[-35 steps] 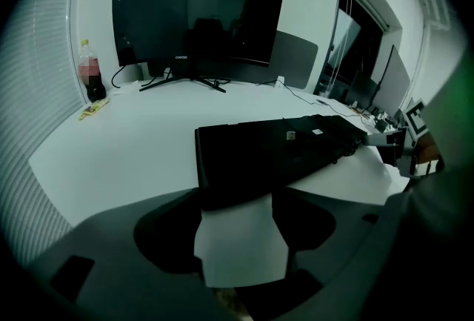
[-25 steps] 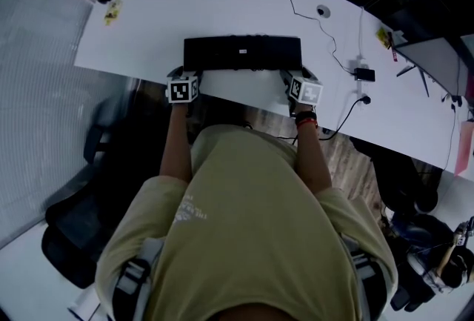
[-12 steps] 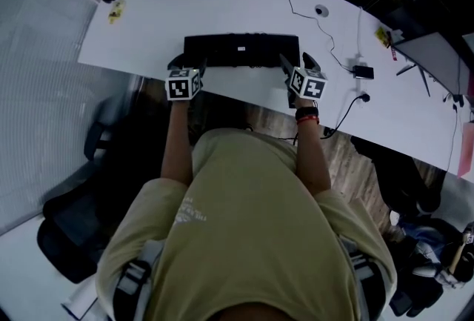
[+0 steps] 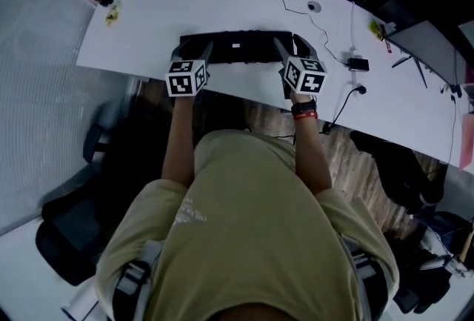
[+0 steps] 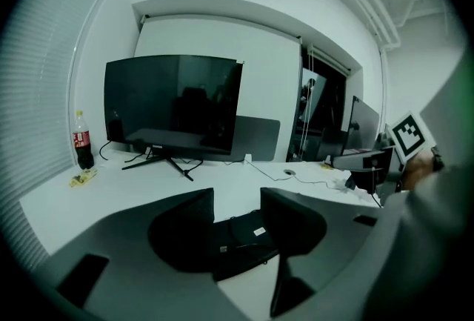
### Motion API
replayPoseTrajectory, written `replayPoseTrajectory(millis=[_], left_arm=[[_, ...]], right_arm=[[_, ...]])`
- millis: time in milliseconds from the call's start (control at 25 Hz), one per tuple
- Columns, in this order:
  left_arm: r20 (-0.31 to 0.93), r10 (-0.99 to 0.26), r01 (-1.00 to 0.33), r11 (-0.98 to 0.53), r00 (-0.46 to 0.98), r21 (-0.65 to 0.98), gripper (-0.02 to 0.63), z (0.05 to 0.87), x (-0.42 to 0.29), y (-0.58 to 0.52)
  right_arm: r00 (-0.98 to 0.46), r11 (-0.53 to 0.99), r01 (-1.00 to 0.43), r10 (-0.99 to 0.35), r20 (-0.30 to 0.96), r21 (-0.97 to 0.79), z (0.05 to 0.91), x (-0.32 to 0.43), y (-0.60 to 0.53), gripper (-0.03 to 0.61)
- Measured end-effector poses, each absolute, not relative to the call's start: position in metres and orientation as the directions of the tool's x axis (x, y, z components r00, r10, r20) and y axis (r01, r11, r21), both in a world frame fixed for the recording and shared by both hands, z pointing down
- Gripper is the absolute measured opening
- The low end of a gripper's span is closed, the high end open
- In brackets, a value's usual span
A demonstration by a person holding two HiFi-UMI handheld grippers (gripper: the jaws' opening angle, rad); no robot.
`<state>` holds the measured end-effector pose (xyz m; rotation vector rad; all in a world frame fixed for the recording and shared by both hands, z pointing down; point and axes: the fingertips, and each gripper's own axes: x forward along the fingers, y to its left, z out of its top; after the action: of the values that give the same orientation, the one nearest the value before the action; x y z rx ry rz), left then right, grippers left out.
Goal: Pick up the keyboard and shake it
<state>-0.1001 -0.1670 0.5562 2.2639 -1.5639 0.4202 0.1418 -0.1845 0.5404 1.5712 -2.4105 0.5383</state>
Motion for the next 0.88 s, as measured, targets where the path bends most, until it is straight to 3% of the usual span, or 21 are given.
replayPoseTrajectory(millis=[880], left_arm=[[0.255,-0.882,-0.918,-0.387,0.396,0.087,0.061,0.478,-0.041,-0.153]], right_arm=[[-0.395,0.367,-0.917,-0.894,0.210,-0.158,0.469,0.154,-0.155,0.037]])
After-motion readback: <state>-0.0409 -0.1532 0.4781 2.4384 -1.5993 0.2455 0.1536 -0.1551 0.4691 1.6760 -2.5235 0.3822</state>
